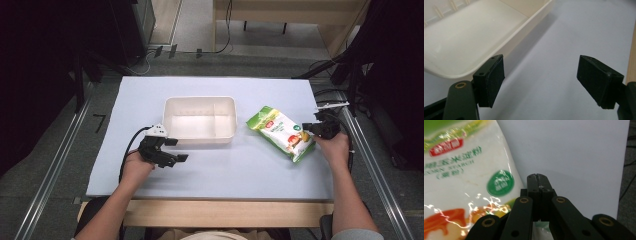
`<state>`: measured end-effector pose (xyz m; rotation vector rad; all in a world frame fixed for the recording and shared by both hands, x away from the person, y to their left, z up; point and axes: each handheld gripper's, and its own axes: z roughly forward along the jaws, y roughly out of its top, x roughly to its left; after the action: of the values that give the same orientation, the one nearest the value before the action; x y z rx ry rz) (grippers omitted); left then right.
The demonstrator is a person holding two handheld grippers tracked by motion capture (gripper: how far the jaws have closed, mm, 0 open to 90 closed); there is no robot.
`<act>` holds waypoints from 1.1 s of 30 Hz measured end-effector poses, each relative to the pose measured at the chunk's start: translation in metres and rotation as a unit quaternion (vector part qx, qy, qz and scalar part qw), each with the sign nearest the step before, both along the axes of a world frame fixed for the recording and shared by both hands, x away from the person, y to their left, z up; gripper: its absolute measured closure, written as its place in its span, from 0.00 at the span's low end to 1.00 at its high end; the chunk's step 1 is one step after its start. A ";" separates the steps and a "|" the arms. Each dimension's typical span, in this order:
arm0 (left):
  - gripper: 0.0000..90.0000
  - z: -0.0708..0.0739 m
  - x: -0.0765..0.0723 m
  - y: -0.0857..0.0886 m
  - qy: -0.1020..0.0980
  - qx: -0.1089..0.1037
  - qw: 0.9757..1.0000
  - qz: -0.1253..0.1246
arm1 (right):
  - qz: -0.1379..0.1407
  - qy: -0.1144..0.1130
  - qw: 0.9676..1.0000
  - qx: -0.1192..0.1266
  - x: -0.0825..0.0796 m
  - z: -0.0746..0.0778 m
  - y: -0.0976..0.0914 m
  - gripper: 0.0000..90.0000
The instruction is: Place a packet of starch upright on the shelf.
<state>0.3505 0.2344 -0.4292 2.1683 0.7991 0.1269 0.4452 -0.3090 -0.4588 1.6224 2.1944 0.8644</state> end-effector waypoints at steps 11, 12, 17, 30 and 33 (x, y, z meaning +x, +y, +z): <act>0.25 0.003 0.000 0.000 -0.008 -0.005 1.000 0.000 | -0.011 0.028 1.000 0.007 -0.006 -0.010 0.003 1.00; 0.25 0.003 0.000 0.000 -0.007 -0.006 1.000 0.001 | -0.011 0.029 1.000 0.005 -0.007 -0.010 0.004 1.00; 0.25 0.004 0.002 0.000 -0.008 -0.009 1.000 0.001 | -0.003 0.035 0.999 -0.016 -0.020 -0.007 0.013 1.00; 0.25 0.004 0.003 -0.004 -0.008 -0.005 1.000 -0.005 | 0.039 0.064 0.997 -0.008 -0.059 0.002 0.034 1.00; 0.25 0.003 0.004 -0.003 -0.008 -0.006 1.000 -0.007 | 0.047 0.076 0.996 0.005 -0.063 0.003 0.036 1.00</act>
<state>0.3541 0.2310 -0.4261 2.1578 0.7742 0.1310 0.3817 -0.2731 -0.4562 1.6501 2.3913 0.8019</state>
